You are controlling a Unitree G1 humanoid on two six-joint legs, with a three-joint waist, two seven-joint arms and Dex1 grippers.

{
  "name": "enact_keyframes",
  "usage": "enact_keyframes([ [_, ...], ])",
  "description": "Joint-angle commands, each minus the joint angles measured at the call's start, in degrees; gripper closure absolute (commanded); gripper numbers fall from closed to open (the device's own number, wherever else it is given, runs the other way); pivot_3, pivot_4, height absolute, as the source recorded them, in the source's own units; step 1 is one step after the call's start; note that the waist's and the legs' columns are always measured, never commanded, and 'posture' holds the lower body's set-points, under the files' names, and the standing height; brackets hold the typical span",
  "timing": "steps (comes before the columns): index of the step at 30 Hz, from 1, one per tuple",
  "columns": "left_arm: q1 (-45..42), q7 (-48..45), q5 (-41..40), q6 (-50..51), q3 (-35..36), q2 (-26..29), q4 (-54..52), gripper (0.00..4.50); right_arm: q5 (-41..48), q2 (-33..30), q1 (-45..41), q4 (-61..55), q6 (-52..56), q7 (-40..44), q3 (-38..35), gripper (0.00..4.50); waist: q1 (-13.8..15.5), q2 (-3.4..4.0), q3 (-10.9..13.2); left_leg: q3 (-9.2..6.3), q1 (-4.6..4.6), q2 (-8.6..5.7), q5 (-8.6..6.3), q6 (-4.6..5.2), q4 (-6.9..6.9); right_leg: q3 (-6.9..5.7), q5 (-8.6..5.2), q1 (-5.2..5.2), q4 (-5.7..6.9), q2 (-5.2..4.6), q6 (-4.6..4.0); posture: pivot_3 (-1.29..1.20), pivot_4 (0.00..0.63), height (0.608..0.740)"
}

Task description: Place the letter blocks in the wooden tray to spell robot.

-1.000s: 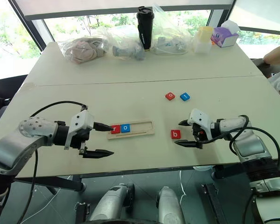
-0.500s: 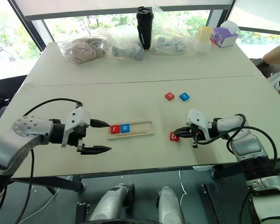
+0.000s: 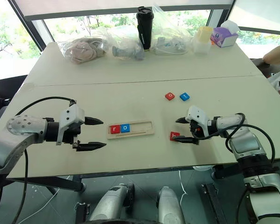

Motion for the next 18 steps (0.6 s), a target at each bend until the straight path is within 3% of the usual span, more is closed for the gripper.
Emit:
enact_keyframes([
  [1,-0.38,-0.01,0.11,-0.99,1.46,0.14,-0.56,0.00,1.75,-2.00,1.32,-3.93,1.62,2.25,-1.13,0.04,0.02,0.00,0.00,0.00,0.00,0.00,0.00,0.00,0.00,0.00,0.00,0.00,0.00,0.00,0.00,0.00,0.150,0.740],
  [12,-0.33,0.26,0.71,-1.10,1.37,0.18,-0.22,0.00,-2.20,-0.03,3.14,-1.93,-2.37,-0.30,0.75,0.04,-0.09,0.00,-0.01,0.01,0.02,0.00,0.00,0.00,0.00,0.01,0.00,0.00,0.02,0.00,-0.01,0.00,0.150,0.740],
  [18,-0.14,0.45,1.02,-1.14,1.54,0.15,-0.30,0.00,-1.85,0.27,2.71,-0.94,-2.71,0.16,0.61,3.02,-0.01,0.00,-0.01,0.02,0.04,0.00,0.00,0.00,0.00,0.02,0.00,0.02,0.02,0.00,-0.01,0.00,0.150,0.740],
])
